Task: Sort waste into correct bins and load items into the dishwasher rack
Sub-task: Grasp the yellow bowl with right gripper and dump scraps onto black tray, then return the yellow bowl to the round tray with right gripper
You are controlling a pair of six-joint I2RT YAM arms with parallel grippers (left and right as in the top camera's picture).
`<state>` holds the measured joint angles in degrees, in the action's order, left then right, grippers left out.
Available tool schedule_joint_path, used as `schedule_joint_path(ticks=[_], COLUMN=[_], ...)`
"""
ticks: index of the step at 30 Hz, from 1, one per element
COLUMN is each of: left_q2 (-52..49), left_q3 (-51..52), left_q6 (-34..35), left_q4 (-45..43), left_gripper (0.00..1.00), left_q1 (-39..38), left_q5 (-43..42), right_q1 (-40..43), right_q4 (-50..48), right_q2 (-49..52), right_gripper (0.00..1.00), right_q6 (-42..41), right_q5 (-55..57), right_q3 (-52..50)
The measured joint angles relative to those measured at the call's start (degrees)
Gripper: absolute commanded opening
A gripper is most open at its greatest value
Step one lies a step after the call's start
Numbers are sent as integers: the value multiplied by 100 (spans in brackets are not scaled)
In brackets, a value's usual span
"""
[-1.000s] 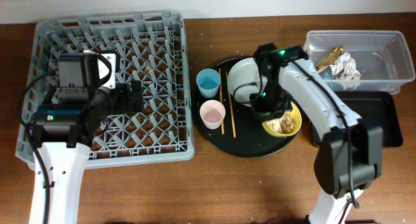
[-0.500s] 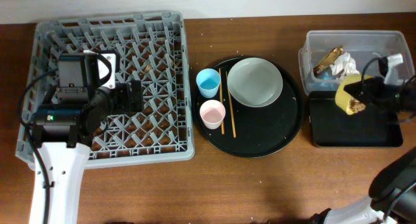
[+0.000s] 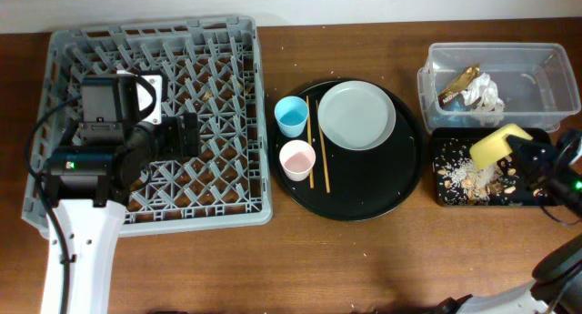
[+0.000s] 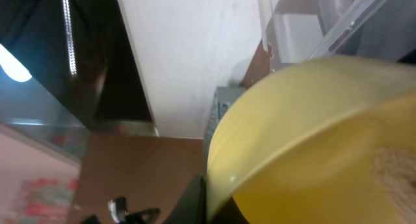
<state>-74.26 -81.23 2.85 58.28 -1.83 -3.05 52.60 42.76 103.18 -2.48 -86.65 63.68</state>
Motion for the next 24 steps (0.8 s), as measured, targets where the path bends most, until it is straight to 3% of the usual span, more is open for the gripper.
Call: schedule_joint_path(ticks=[3, 10, 13, 15, 18, 21, 24], left_q2=[0, 0, -2, -2, 0, 0, -2], left_q3=[0, 0, 0, 0, 0, 0, 0], left_q6=[0, 0, 0, 0, 0, 0, 0], left_q4=[0, 0, 0, -4, -11, 0, 0], left_gripper=[99, 99, 99, 99, 99, 99, 99], left_q1=[0, 0, 0, 0, 0, 4, 2], left_q5=[0, 0, 0, 0, 0, -2, -2], right_q1=[52, 46, -282, -1169, -3366, -5482, -6415], right_q4=[-173, -44, 448, 688, 826, 815, 798], right_q2=[0, -35, -686, -1576, -2420, -2332, -2138], right_gripper=[4, 4, 4, 4, 4, 4, 4], right_q6=[-669, -964, -1010, -1043, -1062, -1261, -1534], right_q5=[-28, -26, 520, 1515, 3783, 5727, 6870], right_q3=[0, 190, 407, 566, 645, 654, 654])
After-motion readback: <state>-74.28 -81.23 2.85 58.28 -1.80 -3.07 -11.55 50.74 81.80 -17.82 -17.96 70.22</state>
